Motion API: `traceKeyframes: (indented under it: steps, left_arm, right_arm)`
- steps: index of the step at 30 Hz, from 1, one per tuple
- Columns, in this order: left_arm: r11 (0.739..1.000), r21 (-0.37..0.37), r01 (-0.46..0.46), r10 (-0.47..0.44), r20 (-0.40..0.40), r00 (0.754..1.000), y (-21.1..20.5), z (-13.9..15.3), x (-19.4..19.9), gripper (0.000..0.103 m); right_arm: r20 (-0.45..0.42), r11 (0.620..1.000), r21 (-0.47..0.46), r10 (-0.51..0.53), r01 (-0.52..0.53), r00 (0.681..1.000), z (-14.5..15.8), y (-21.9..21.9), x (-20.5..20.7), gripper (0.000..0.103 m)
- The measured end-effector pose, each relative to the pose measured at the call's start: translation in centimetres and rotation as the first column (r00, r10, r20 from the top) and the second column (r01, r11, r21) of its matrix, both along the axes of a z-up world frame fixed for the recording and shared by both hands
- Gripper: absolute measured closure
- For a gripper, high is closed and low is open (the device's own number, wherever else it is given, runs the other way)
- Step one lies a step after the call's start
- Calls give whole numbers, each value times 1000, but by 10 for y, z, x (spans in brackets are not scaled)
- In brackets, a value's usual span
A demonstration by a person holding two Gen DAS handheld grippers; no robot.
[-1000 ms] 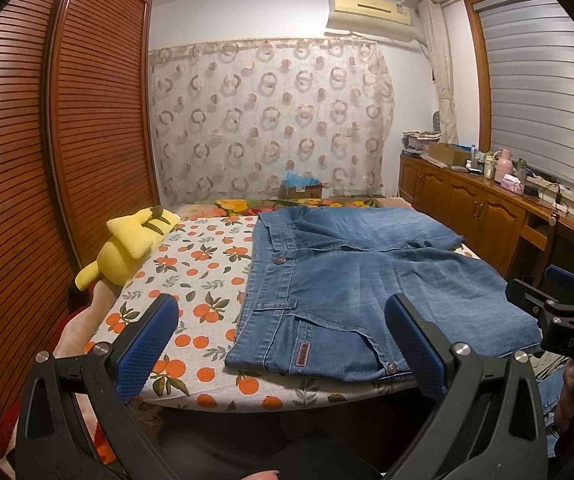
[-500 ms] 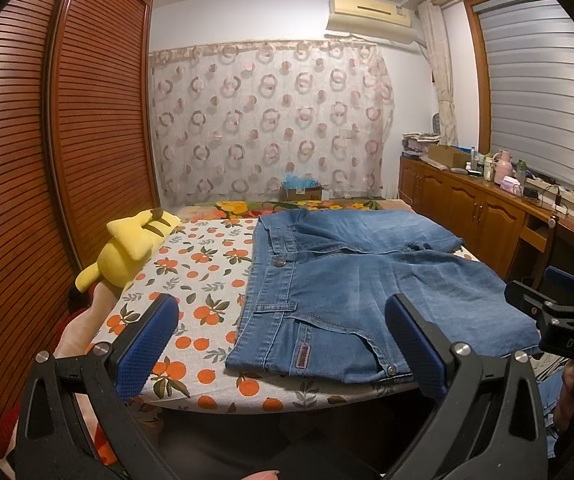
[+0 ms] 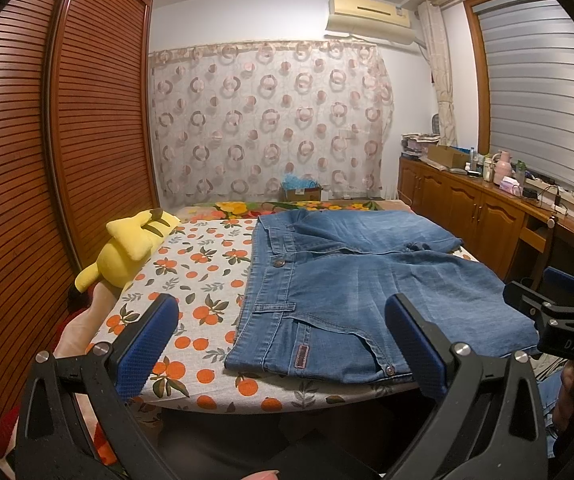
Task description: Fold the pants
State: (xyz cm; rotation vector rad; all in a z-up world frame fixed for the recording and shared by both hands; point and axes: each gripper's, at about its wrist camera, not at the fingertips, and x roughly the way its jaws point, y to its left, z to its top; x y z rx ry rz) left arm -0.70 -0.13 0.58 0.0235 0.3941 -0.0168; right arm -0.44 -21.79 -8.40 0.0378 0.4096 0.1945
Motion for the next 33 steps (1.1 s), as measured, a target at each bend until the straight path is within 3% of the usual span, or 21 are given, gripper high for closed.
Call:
traceKeyframes:
  steps: [18, 24, 33]
  left_arm:
    - [1000, -9, 12, -12, -17, 1000, -1, -3, 3, 0]
    - [997, -45, 67, -70, -65, 995, 3, -13, 16, 0]
    - [993, -11, 113, -114, -138, 984, 3, -35, 44, 0]
  right_arm:
    - [2, 1000, 0, 4, -4, 1000, -1, 0, -2, 0]
    - [13, 1000, -6, 13, -13, 1000, -1, -10, -2, 0]
    - [-3, 999, -36, -1, 1, 1000, -6, -33, 5, 2]
